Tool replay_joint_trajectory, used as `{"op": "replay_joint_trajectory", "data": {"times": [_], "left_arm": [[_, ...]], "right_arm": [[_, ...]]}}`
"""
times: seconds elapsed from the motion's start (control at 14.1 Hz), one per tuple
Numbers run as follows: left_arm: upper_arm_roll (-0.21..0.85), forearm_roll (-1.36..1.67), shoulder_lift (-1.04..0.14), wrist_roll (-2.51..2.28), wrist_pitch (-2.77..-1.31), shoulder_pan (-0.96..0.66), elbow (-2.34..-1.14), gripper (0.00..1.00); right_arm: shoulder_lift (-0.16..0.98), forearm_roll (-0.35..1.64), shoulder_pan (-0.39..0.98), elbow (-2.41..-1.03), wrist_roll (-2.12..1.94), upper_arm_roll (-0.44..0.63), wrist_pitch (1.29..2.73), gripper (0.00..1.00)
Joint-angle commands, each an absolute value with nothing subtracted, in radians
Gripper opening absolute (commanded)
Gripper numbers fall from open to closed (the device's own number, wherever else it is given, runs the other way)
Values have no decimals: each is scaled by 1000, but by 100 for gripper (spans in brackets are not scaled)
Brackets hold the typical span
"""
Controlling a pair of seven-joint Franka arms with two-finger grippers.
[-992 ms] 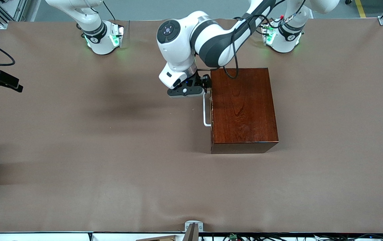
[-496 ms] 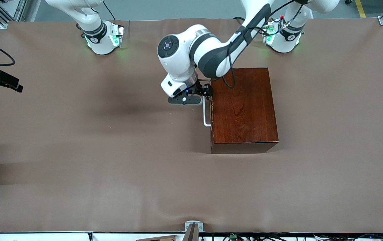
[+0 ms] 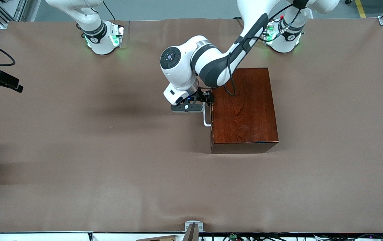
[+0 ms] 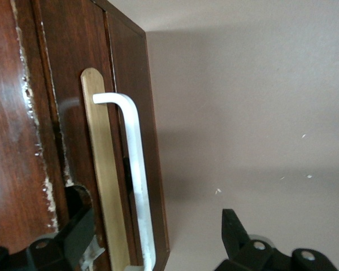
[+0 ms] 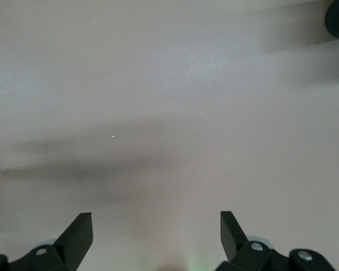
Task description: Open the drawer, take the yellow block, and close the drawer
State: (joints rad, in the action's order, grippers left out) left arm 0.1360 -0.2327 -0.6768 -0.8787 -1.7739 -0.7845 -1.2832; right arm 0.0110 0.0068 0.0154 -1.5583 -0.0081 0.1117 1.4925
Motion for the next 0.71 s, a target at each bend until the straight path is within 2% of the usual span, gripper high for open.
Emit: {"op": "replay_joint_trajectory", "data": {"times": [0.0,0.64], "left_arm": [[133,-256,-701,-919,-1793,-792,-1256,100],[135,-256,-730,-933,-1819,-795,-1258,100]], "right_arm": [[26,20,12,-1540,0,107,1496,100],[58,21,26,-1540,5,103,1517,100]]}}
